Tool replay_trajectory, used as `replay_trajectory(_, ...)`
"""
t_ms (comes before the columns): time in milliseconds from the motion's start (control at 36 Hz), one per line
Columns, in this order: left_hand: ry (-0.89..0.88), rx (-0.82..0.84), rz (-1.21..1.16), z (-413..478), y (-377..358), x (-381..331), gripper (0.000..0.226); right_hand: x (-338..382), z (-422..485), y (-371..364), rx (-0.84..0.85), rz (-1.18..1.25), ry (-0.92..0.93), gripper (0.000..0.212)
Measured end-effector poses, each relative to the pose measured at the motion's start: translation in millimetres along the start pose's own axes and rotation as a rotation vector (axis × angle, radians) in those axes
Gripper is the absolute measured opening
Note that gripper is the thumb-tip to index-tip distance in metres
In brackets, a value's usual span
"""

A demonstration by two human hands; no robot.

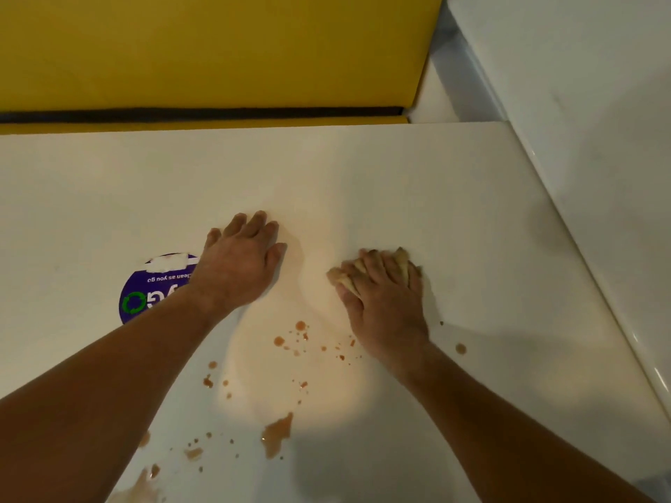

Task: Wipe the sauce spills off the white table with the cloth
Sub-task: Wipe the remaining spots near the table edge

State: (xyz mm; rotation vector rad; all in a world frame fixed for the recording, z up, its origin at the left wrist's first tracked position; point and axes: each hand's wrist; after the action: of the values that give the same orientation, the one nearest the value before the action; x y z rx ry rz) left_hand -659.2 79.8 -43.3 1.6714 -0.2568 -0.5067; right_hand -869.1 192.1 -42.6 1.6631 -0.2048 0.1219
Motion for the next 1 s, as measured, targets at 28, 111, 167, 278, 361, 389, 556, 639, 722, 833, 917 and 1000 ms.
replay_trajectory(28, 0.004, -0.002, 0.000, 0, 0, -1, 0.049, -8, -4, 1, 0.000, 0.011, 0.089, 0.047)
replay_trajectory(111, 0.026, 0.013, -0.017, 1, 1, -3, 0.046, -39, -16, 4, 0.042, 0.023, 0.262, 0.046)
replay_trajectory(167, 0.031, 0.019, -0.023, 1, 2, -4, 0.052, -54, -23, 7, 0.048, 0.025, 0.276, 0.050)
replay_trajectory(278, 0.041, 0.042, -0.018, 2, 2, -4, 0.049, -84, -33, 10, 0.054, 0.020, 0.201, 0.051)
replay_trajectory(361, 0.044, 0.064, -0.012, 3, 2, -5, 0.047, -109, -42, 11, 0.032, 0.002, 0.051, 0.052)
replay_trajectory(389, 0.047, 0.070, -0.012, 3, 2, -5, 0.047, -116, -47, 13, 0.019, -0.003, 0.002, 0.053)
replay_trajectory(556, 0.012, 0.040, -0.008, -5, -1, -6, 0.042, -144, -76, 9, -0.087, -0.050, -0.352, 0.063)
replay_trajectory(639, -0.005, 0.046, -0.015, -12, -1, -6, 0.044, -120, -73, 7, -0.143, -0.021, -0.551, 0.062)
replay_trajectory(722, -0.016, 0.054, -0.028, -16, -1, -5, 0.055, -94, -63, 7, -0.108, -0.003, -0.654, 0.058)
replay_trajectory(833, -0.025, 0.064, -0.052, -20, -1, -3, 0.061, -56, -47, -2, -0.094, -0.049, -0.544, 0.059)
replay_trajectory(917, -0.030, 0.058, -0.074, -23, 0, -3, 0.061, -17, -35, -7, -0.063, 0.010, -0.380, 0.056)
replay_trajectory(1000, -0.004, 0.067, -0.096, -24, 2, -4, 0.062, 9, -38, -10, -0.036, 0.031, -0.207, 0.056)
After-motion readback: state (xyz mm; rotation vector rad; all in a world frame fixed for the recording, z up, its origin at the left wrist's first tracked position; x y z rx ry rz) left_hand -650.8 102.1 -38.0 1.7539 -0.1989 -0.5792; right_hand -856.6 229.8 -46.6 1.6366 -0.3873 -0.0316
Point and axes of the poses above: each hand's wrist, its own z-axis towards the middle knuckle, its own y-axis out of the back of the hand, x = y × z, and after that the axes turned 1 degree about z, right-handed
